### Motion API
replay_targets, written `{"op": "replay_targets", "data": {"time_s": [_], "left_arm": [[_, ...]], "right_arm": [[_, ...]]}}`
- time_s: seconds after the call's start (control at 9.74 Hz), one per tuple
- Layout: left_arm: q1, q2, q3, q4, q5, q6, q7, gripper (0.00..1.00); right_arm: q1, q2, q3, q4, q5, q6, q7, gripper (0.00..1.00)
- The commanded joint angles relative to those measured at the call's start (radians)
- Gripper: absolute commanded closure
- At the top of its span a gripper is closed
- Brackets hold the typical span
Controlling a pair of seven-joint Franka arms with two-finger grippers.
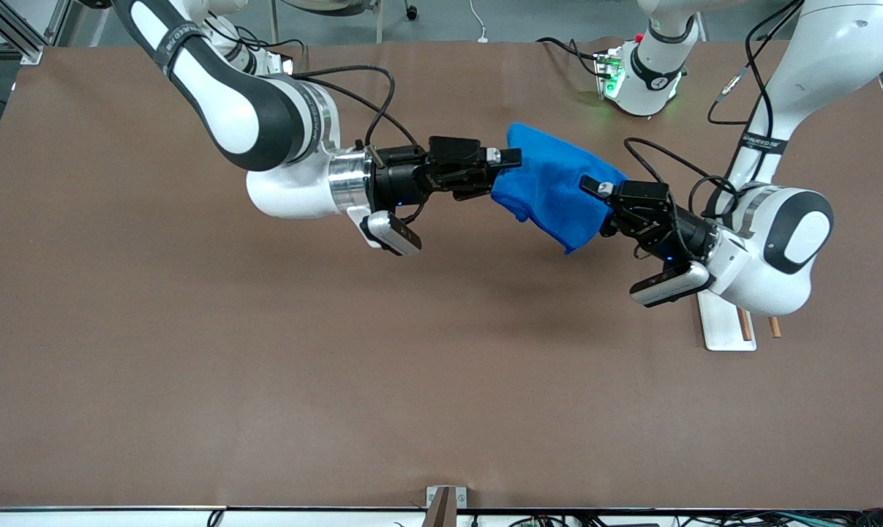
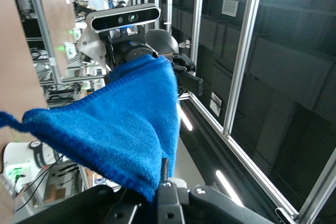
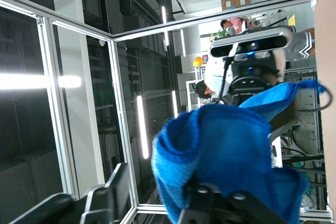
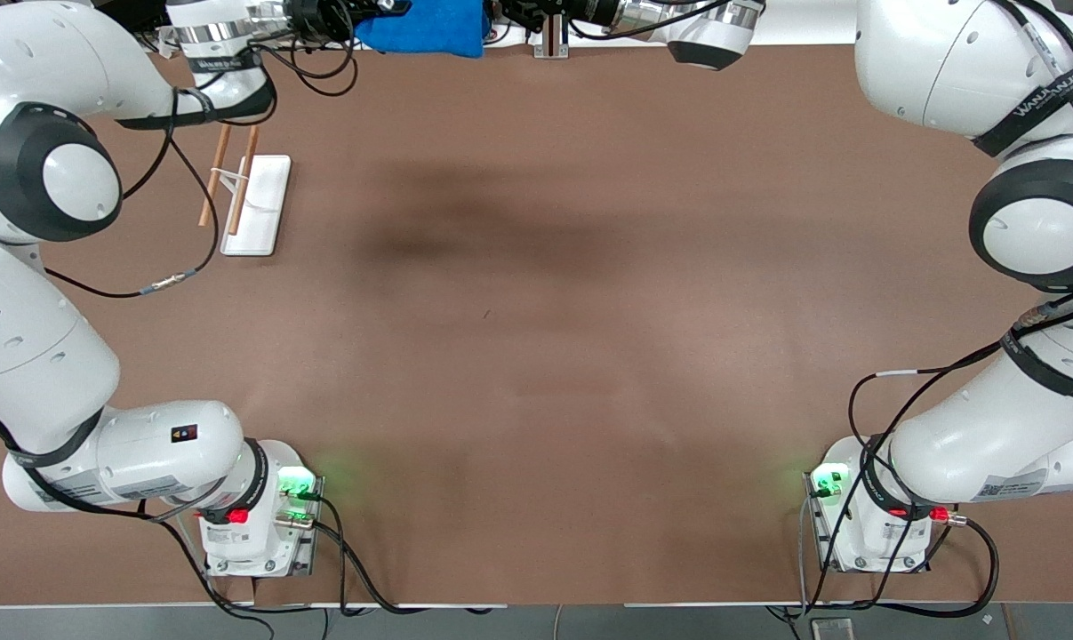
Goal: Right arm passes towel to left arm to hang
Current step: 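Open the right gripper and withdraw it while the left gripper pulls the towel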
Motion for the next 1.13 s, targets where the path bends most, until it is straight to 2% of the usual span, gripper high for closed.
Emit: {"op": "replay_targets", "data": {"time_s": [0.0,0.1,0.31,0.41,0.72,0.92,1.03], "left_arm": [[0.029,0.008,0.005,0.060,0.093,0.031,-0.073,1.00],[0.033,0.006,0.005,0.096,0.143,0.046,-0.122,1.00],[0.035,0.003,0.007,0.165,0.254,0.085,-0.254,1.00],[0.033,-0.005,0.010,0.206,0.330,0.105,-0.337,1.00],[0.032,-0.037,0.011,0.271,0.599,0.136,-0.529,1.00],[0.029,-0.040,0.011,0.309,0.761,0.143,-0.604,1.00],[0.027,-0.042,0.011,0.326,0.820,0.148,-0.649,1.00]], "right_arm": [[-0.010,-0.008,-0.052,-0.005,-0.181,0.001,0.045,0.00],[-0.010,-0.012,-0.076,-0.002,-0.358,0.001,0.131,0.00],[-0.013,-0.035,-0.144,-0.010,-0.644,-0.006,0.285,0.00],[-0.015,-0.063,-0.188,-0.048,-0.768,-0.006,0.329,0.00],[-0.026,-0.136,-0.341,-0.167,-1.037,-0.025,0.339,0.00],[-0.039,-0.188,-0.469,-0.238,-1.133,-0.063,0.337,0.00],[-0.051,-0.199,-0.534,-0.235,-1.183,-0.119,0.337,0.00]]}}
